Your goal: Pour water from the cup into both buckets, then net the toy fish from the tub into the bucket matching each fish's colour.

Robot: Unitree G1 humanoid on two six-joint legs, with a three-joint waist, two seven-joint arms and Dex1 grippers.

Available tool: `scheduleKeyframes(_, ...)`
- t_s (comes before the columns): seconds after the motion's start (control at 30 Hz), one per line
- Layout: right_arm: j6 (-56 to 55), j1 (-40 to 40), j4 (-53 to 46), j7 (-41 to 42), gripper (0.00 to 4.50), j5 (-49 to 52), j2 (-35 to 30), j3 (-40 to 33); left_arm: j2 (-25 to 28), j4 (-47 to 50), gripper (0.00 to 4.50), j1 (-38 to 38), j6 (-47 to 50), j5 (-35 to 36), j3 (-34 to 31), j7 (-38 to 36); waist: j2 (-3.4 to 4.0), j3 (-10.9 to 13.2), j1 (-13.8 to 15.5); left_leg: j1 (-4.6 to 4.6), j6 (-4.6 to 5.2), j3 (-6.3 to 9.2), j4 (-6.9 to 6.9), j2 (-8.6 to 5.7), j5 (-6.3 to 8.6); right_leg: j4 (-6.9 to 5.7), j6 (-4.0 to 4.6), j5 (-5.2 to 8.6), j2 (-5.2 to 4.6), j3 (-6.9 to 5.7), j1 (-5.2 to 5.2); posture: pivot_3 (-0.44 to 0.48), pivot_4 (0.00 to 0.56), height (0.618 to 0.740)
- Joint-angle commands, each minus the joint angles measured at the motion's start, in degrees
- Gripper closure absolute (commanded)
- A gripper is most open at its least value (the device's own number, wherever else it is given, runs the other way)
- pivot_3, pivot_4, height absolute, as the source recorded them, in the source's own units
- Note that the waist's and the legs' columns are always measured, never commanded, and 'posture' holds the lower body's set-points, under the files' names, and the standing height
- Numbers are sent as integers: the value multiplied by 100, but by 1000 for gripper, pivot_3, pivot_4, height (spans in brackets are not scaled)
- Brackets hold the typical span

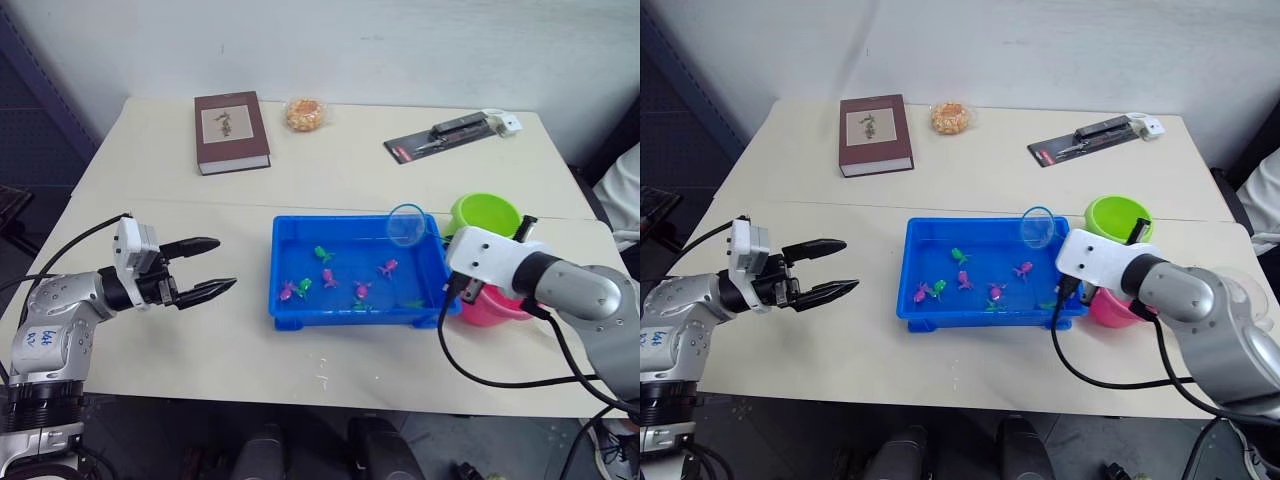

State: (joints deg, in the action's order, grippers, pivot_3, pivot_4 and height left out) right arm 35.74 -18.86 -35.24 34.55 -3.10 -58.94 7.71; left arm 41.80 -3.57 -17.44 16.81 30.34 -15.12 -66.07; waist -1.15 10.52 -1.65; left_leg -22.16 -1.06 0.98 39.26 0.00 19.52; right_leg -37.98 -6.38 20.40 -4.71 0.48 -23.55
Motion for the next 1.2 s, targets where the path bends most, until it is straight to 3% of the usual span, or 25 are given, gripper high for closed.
scheduleKeyframes(0.03,-61,-340,-17,-80,4500,-350,259,224,248,-237,42,-381,-30,-23,3,-145,0,0,5,0,-1,1,0,0,-1,0,0,0,2,-1,0,0,150,740)
scheduleKeyframes(0.3,188,-711,131,-107,4500,-960,683,606,602,-682,42,-817,-58,-238,307,-588,0,0,2,-1,2,1,-4,-12,-2,-8,0,0,5,-3,0,0,150,740)
scheduleKeyframes(0.57,-58,-753,374,450,4500,-1412,291,750,360,-135,42,-854,151,-221,703,-475,0,0,4,-2,4,1,-4,-15,-3,-9,0,0,5,-3,0,0,150,740)
scheduleKeyframes(1.2,-258,-329,799,900,4500,-2663,400,1169,-35,523,42,-994,450,-256,1044,33,0,0,-7,-1,4,-1,0,-14,-5,-24,0,0,9,0,-3,0,150,740)
